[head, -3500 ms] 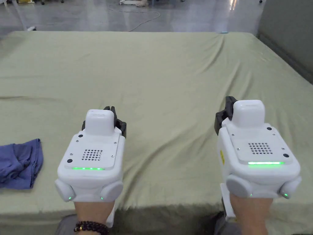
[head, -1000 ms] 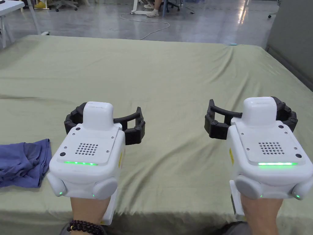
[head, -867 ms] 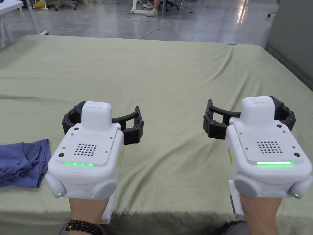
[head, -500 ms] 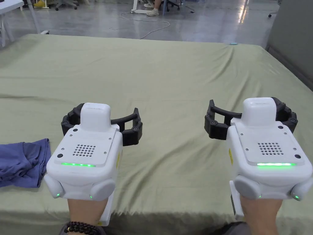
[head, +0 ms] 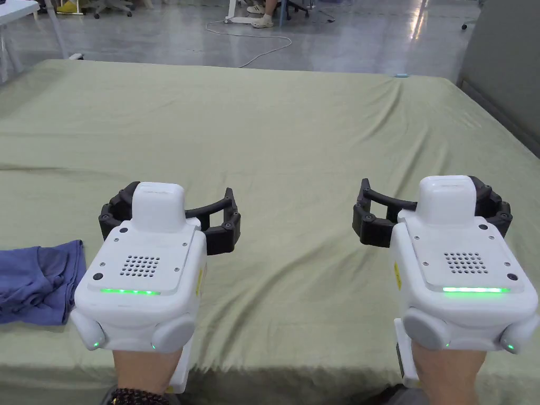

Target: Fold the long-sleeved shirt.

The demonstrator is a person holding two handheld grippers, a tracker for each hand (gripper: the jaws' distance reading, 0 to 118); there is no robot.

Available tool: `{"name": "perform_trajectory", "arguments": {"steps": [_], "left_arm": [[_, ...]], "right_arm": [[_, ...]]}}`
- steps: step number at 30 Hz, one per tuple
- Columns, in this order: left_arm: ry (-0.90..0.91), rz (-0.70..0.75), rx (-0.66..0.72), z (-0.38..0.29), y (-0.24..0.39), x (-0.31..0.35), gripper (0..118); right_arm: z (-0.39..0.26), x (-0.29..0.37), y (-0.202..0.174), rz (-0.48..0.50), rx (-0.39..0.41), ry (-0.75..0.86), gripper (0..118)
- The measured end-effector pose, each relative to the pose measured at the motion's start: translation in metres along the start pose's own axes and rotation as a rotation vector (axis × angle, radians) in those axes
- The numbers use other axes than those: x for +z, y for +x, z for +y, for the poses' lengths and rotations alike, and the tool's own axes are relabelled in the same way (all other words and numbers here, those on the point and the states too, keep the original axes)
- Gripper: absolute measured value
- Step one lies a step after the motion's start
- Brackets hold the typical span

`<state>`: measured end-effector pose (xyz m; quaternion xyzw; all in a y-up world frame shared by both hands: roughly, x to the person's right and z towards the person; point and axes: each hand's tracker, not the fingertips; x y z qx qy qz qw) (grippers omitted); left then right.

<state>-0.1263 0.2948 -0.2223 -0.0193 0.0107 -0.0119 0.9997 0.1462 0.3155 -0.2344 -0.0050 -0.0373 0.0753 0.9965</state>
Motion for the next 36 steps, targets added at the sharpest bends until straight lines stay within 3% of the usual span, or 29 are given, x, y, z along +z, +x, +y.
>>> {"name": "perform_trajectory", "arguments": {"steps": [29, 30, 34, 36], "left_arm": [[-0.011, 0.007, -0.019, -0.007, 0.002, 0.001, 115], [-0.012, 0.003, -0.017, -0.006, 0.002, 0.001, 115], [-0.009, -0.001, -0.023, -0.007, 0.001, 0.002, 115], [-0.008, -0.001, -0.025, -0.006, 0.001, 0.002, 115]], "right_arm": [[-0.007, -0.003, 0.003, 0.009, -0.035, -0.056, 118], [-0.007, -0.006, 0.002, 0.000, -0.042, -0.087, 118], [-0.005, -0.012, 0.006, 0.111, -0.126, -0.145, 118], [0.003, -0.014, 0.005, 0.076, -0.187, -0.196, 118]]}}
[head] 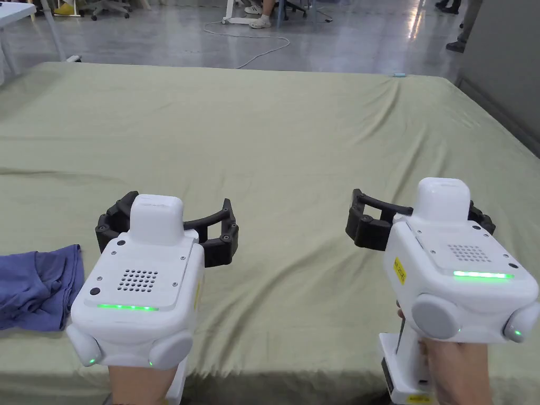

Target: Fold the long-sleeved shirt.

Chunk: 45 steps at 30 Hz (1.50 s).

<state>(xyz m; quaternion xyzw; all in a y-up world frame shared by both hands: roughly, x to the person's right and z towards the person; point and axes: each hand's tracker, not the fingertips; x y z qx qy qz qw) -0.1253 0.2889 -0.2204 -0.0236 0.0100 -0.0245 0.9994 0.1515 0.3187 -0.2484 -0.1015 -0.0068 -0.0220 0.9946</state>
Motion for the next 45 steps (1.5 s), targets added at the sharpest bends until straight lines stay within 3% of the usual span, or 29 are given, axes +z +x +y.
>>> {"name": "perform_trajectory", "arguments": {"steps": [4, 9, 18, 22, 27, 35, 45], "left_arm": [[0.001, -0.002, 0.005, 0.001, 0.000, 0.000, 115], [-0.003, -0.004, 0.004, 0.001, 0.001, 0.000, 115], [-0.010, -0.008, 0.002, -0.001, 0.001, 0.000, 115], [-0.018, -0.006, 0.010, -0.002, 0.002, -0.002, 115], [-0.018, -0.006, 0.002, -0.003, 0.003, -0.001, 115], [-0.022, -0.004, 0.015, -0.004, 0.004, -0.002, 115], [-0.030, -0.010, 0.022, -0.005, 0.007, -0.003, 115]], "right_arm": [[0.016, 0.000, -0.001, 0.020, -0.092, -0.104, 118], [0.021, 0.007, -0.009, -0.005, -0.005, -0.065, 118], [0.011, 0.001, -0.009, -0.094, 0.055, -0.046, 118], [0.006, -0.006, -0.002, -0.064, 0.021, -0.078, 118], [0.005, -0.005, 0.001, -0.106, 0.019, -0.100, 118], [-0.015, 0.004, -0.005, -0.117, 0.174, 0.032, 118], [-0.013, 0.004, 0.001, -0.071, 0.105, 0.045, 118]]}}
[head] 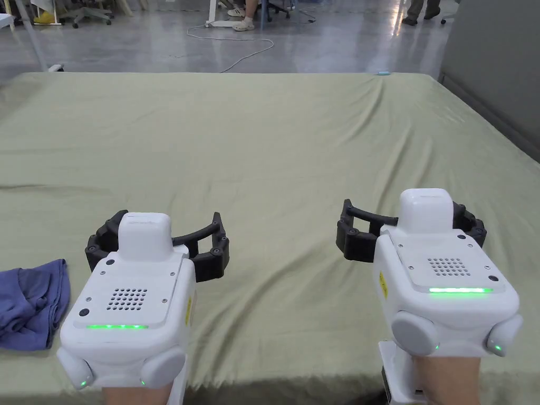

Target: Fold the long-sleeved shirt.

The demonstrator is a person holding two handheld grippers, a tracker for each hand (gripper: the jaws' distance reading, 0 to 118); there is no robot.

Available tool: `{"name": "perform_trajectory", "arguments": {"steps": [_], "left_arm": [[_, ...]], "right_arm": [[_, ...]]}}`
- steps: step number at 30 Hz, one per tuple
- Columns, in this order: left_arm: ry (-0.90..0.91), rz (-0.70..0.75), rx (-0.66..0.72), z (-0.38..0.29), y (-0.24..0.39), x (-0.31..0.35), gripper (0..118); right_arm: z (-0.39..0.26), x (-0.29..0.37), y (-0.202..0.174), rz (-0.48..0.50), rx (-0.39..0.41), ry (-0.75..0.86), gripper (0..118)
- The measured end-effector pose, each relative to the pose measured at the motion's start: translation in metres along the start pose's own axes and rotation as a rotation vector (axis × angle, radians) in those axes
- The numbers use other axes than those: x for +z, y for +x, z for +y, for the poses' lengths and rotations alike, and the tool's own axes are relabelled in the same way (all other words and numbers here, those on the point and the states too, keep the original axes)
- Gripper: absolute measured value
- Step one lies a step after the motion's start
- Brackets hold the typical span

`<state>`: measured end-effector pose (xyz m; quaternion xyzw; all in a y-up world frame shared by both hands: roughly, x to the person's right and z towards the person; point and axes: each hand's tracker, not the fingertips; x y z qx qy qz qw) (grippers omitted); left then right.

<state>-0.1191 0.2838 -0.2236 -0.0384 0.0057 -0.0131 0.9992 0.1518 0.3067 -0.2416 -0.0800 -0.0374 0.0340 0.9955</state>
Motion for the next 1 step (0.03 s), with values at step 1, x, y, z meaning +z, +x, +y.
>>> {"name": "perform_trajectory", "arguments": {"steps": [1], "left_arm": [[0.000, 0.000, -0.001, 0.0000, 0.0001, -0.0001, 115]], "right_arm": [[-0.0003, 0.0000, 0.0001, 0.000, 0.002, 0.002, 118]]}}
